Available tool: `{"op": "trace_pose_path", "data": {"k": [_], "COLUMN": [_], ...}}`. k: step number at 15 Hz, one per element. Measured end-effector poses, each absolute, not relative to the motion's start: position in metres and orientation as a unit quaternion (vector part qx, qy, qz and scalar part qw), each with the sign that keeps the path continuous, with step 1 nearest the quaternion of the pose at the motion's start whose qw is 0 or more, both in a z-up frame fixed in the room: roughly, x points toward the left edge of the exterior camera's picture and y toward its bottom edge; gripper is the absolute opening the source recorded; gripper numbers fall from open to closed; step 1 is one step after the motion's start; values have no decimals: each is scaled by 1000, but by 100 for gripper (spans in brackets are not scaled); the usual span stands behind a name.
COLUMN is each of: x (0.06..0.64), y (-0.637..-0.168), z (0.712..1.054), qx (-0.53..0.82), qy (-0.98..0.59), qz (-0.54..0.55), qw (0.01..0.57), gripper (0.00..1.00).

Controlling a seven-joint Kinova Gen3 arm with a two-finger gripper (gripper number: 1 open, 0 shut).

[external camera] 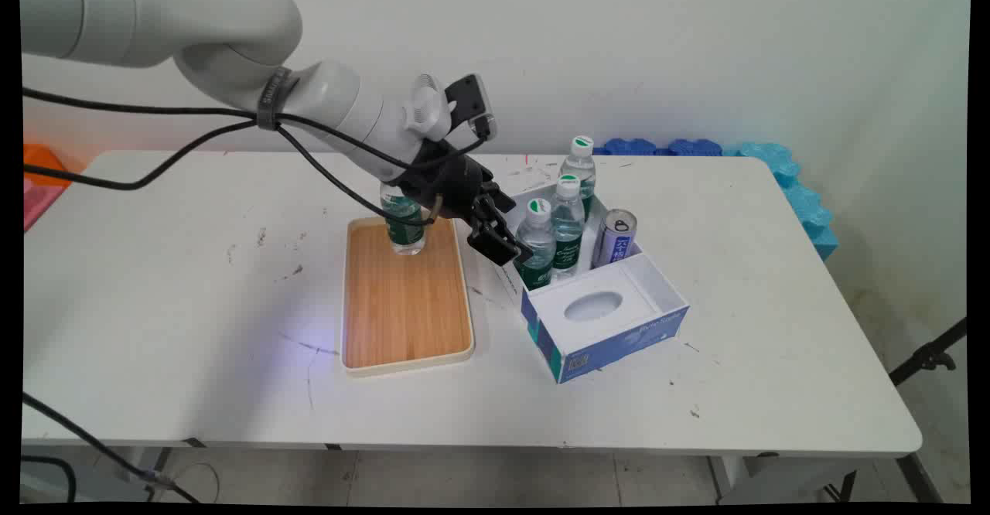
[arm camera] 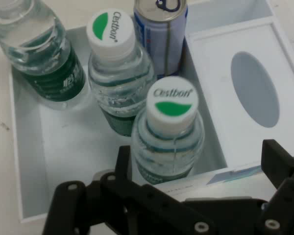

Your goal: Pick up the green bottle from the white box

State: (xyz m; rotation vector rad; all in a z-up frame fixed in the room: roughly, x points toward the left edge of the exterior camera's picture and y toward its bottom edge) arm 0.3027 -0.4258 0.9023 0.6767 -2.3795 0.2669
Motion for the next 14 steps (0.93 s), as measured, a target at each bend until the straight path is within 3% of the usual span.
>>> {"op": "trace_pose_path", "data": {"k": [14], "x": [277], "y": [-437], "z": [881], "qx": [216], "qy": [-921], "qz": [120], "qw": [301], "gripper": [100]}}
